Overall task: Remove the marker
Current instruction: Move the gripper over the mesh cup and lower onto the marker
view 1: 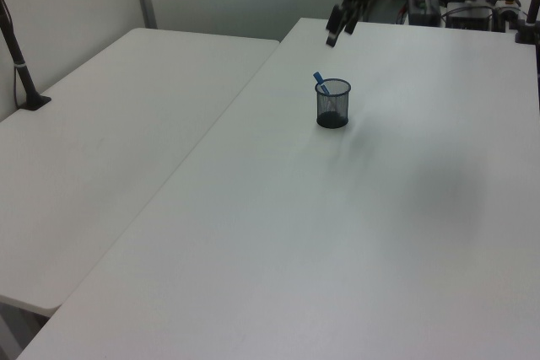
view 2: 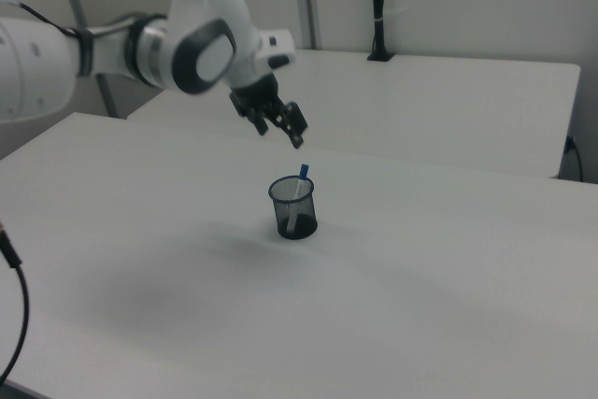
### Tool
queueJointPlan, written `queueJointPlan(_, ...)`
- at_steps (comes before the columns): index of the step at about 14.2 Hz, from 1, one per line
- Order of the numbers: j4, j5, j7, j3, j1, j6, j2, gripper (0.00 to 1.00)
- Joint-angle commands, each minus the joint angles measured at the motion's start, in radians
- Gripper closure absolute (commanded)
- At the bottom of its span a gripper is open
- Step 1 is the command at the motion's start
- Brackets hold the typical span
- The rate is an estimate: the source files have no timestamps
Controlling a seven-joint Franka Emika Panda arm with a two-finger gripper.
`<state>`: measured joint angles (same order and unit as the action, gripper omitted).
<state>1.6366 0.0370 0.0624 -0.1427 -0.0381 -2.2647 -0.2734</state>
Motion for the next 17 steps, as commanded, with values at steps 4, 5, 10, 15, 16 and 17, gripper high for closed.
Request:
queueJointPlan(4,-0.035,0.007,0.034,-0.001,-0.005,-0.147,-0.128,0.21)
queueJointPlan(5,-0.037,0.007,0.034,-0.001,-0.005,-0.150,-0.133,0.23)
queueJointPlan(10,-0.067,0.003,0.031,-0.003,-0.006,-0.154,-0.168,0.28)
queueJointPlan(15,-0.115,-0.029,0.027,-0.005,-0.009,-0.156,-0.225,0.48)
queueJointPlan(16,-0.116,-0.032,0.020,-0.005,-0.009,-0.156,-0.227,0.55)
queueJointPlan(17,-0.116,-0.049,0.014,-0.005,-0.011,-0.156,-0.227,0.60)
